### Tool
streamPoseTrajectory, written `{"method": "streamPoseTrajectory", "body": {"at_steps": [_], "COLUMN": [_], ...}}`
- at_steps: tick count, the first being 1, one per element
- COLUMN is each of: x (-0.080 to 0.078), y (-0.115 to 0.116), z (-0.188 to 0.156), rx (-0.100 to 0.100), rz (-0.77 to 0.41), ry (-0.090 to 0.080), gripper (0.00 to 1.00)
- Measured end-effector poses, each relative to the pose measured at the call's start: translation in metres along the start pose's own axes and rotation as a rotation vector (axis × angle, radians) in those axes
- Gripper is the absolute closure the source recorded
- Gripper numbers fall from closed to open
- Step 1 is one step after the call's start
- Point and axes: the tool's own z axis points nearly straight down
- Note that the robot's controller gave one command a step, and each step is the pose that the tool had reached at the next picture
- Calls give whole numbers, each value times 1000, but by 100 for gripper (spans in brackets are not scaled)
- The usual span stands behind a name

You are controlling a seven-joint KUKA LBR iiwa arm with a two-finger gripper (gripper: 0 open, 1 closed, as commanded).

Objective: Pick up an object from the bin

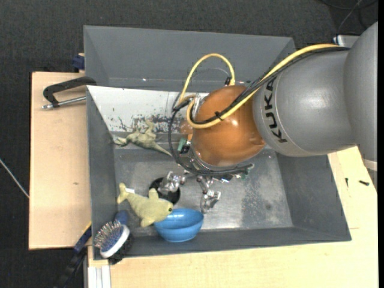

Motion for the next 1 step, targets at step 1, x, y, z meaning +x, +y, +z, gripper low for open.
{"method": "streamPoseTrajectory", "body": {"at_steps": [1], "x": [-40], "y": [-46], "z": [20], "rx": [0], "rz": [32], "ry": [-11], "gripper": [0]}}
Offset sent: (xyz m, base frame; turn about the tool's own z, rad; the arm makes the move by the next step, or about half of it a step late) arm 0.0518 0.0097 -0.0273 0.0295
